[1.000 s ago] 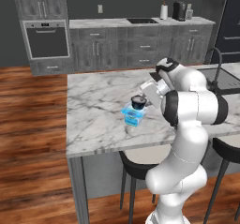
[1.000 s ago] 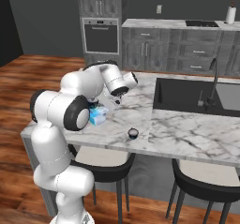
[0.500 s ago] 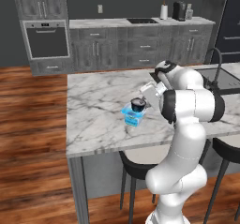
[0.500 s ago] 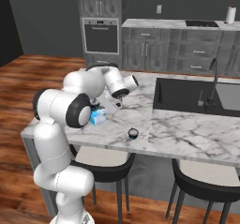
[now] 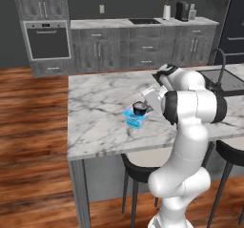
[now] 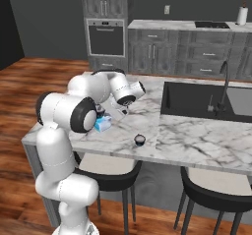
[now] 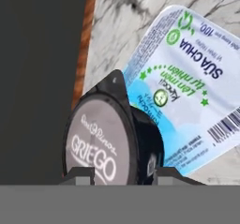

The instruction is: Stack the yogurt containers by placing the smaller containers on top of the larger containers.

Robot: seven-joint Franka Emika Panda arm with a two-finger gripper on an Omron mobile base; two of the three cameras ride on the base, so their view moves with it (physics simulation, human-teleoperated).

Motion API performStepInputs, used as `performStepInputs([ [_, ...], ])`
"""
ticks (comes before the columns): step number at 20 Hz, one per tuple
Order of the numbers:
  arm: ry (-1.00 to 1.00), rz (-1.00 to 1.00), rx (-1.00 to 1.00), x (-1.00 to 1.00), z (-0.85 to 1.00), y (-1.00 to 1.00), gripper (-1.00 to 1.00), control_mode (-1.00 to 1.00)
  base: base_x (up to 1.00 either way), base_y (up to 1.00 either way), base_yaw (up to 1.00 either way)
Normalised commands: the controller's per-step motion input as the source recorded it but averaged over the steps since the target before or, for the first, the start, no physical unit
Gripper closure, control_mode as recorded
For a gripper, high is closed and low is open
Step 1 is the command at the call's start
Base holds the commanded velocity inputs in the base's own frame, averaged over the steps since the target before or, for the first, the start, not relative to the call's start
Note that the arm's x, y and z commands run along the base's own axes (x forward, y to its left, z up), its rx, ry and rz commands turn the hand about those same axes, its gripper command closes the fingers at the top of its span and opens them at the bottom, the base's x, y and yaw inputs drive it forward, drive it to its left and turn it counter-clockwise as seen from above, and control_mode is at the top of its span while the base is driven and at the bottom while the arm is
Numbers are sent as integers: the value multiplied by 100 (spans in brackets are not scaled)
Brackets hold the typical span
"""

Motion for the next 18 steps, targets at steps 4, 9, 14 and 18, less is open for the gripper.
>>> performStepInputs([
  [4, 0, 0, 0, 13, -4, 0, 100, -100, 0, 0, 0],
  [9, 0, 0, -1, 19, -3, 0, 100, -100, 0, 0, 0],
  [14, 0, -1, -2, 18, -11, 0, 100, -100, 0, 0, 0],
  [18, 0, 0, -4, 21, -16, 0, 100, -100, 0, 0, 0],
])
